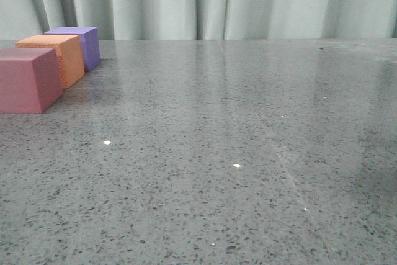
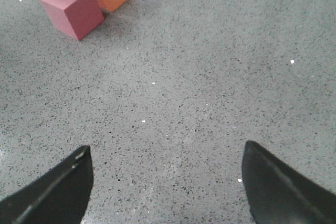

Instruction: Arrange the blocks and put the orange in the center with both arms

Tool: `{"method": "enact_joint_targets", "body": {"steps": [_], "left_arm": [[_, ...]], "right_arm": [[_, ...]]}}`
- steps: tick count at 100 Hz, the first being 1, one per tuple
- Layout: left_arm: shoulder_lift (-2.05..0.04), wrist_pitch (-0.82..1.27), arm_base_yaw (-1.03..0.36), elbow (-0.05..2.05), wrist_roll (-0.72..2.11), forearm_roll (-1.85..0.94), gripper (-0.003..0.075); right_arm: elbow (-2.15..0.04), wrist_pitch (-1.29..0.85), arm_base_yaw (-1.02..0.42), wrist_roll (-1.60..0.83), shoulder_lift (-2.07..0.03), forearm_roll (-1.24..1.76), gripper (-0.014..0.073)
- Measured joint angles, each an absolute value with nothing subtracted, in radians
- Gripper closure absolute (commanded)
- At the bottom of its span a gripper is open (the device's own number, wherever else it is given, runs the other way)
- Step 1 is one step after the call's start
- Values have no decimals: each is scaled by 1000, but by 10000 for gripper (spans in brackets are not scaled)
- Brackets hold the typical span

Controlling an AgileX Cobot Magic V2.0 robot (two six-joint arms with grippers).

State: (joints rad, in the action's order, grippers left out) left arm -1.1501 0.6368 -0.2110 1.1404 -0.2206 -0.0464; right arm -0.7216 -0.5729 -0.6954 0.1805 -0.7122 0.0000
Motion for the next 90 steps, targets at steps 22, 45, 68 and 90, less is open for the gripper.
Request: {"method": "enact_joint_targets", "body": {"steps": [22, 45, 68, 90], "left_arm": [[-881, 574, -211, 958, -221, -31, 470], [-650, 570, -211, 811, -221, -21, 709], [-477, 570, -211, 708, -221, -21, 739], [-352, 570, -211, 624, -206, -21, 739]], "right_arm": [[-656, -553, -695, 181, -611, -16, 277], [-589, -553, -695, 181, -542, -16, 664], [-538, -544, -695, 181, -505, -31, 714], [-452, -472, -695, 181, -426, -52, 714]]}}
